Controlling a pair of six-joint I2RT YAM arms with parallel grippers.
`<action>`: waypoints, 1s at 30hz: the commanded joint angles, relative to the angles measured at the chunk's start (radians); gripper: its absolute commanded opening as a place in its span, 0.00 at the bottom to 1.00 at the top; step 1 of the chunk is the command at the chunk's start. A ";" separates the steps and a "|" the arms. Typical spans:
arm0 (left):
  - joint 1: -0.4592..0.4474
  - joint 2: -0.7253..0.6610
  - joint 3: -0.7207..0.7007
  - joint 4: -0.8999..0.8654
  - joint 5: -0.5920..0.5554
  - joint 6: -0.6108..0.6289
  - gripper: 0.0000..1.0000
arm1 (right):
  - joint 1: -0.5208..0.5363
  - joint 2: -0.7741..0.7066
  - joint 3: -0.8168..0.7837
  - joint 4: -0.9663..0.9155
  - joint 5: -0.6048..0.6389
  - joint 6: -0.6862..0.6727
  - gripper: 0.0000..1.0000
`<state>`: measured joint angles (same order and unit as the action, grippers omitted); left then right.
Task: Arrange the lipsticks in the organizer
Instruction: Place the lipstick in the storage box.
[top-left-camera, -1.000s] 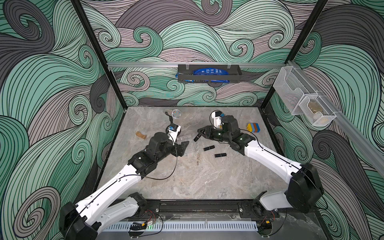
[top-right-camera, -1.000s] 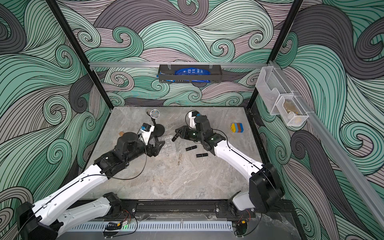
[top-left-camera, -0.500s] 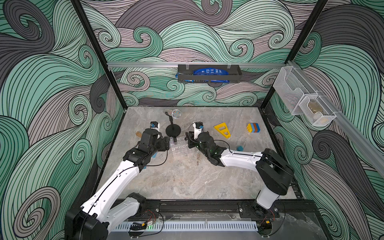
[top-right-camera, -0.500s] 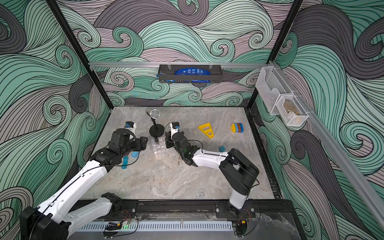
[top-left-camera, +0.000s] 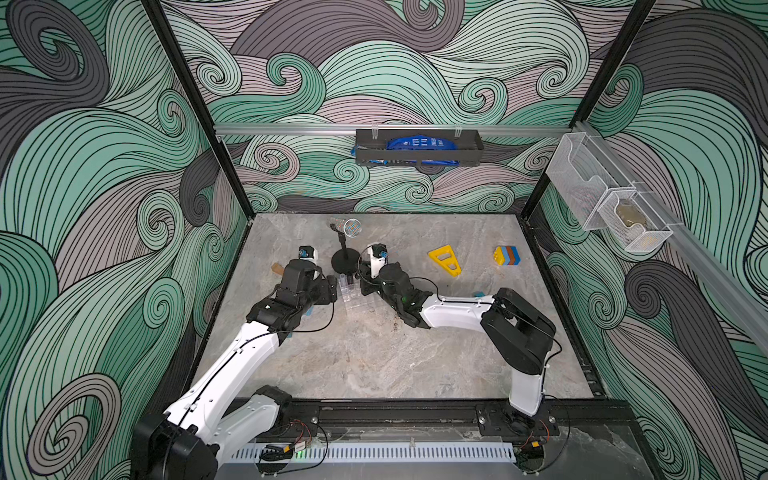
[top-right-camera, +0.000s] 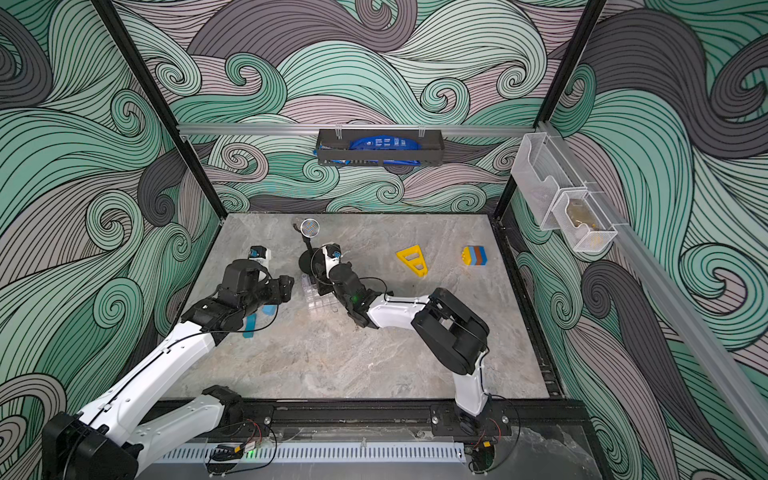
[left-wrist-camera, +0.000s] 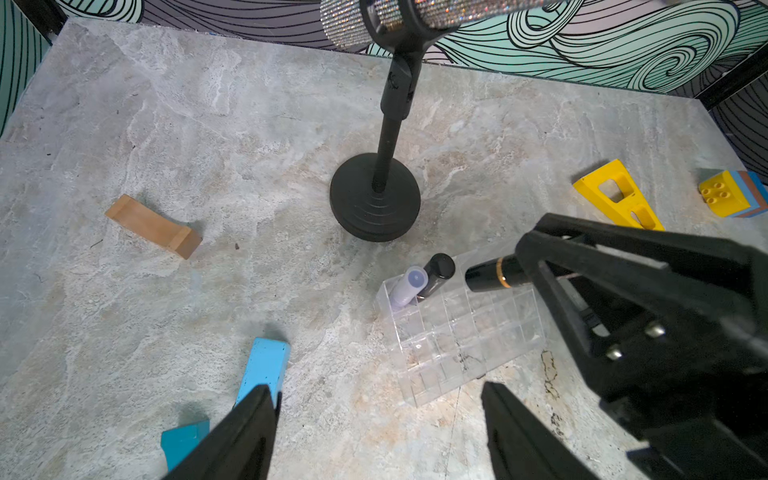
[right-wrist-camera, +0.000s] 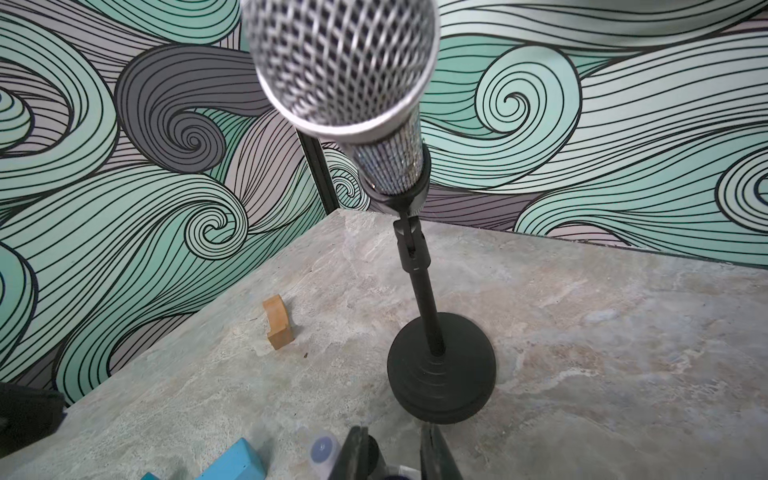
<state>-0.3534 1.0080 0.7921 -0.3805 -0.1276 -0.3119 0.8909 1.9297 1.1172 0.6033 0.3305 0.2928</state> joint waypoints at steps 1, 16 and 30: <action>0.009 -0.003 0.001 0.014 -0.001 -0.010 0.79 | -0.001 0.032 0.036 0.026 -0.007 -0.010 0.05; 0.013 -0.001 -0.003 0.022 0.010 -0.009 0.79 | -0.024 0.143 0.077 0.015 -0.018 -0.024 0.04; 0.014 -0.006 -0.015 0.027 0.014 -0.017 0.78 | 0.016 0.138 0.135 -0.108 0.084 -0.044 0.32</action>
<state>-0.3473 1.0080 0.7837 -0.3653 -0.1223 -0.3199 0.9031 2.0758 1.2217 0.5362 0.3897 0.2401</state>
